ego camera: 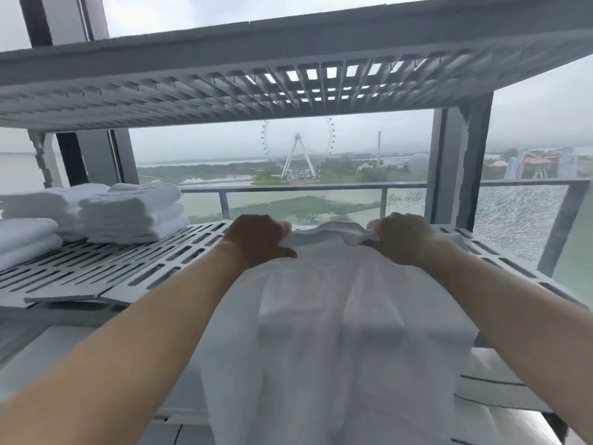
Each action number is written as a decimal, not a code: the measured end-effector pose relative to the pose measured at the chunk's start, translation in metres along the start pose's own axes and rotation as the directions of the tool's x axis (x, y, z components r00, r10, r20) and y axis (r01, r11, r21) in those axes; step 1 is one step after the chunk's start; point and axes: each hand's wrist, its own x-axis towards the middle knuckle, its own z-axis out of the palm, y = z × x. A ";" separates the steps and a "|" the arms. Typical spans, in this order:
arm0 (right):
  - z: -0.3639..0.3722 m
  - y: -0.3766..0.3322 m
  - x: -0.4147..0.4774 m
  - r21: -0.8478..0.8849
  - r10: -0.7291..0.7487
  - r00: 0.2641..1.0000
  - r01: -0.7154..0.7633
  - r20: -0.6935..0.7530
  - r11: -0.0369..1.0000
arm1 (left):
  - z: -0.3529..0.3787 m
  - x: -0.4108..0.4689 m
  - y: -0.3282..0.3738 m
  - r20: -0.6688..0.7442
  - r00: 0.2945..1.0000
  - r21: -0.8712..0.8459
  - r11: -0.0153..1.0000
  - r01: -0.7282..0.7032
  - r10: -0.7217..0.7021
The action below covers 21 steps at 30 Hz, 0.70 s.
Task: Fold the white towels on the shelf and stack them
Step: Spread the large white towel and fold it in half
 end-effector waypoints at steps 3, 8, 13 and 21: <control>0.028 0.006 0.020 -0.029 -0.008 0.998 0.010 0.067 1.000 | 0.021 0.029 0.005 0.024 0.998 0.058 0.997 -0.055 0.053; 0.080 0.024 0.058 -0.105 -0.029 0.992 0.041 0.119 0.994 | 0.075 0.077 0.014 0.120 0.987 0.085 0.990 -0.113 0.103; 0.119 0.058 0.087 -0.085 -0.089 0.969 0.111 0.229 0.990 | 0.127 0.125 0.026 0.192 0.979 -0.033 0.997 -0.070 0.075; 0.159 0.121 0.132 -0.091 -0.061 0.958 0.090 0.280 0.992 | 0.164 0.193 0.044 0.129 0.991 -0.075 0.997 -0.033 0.043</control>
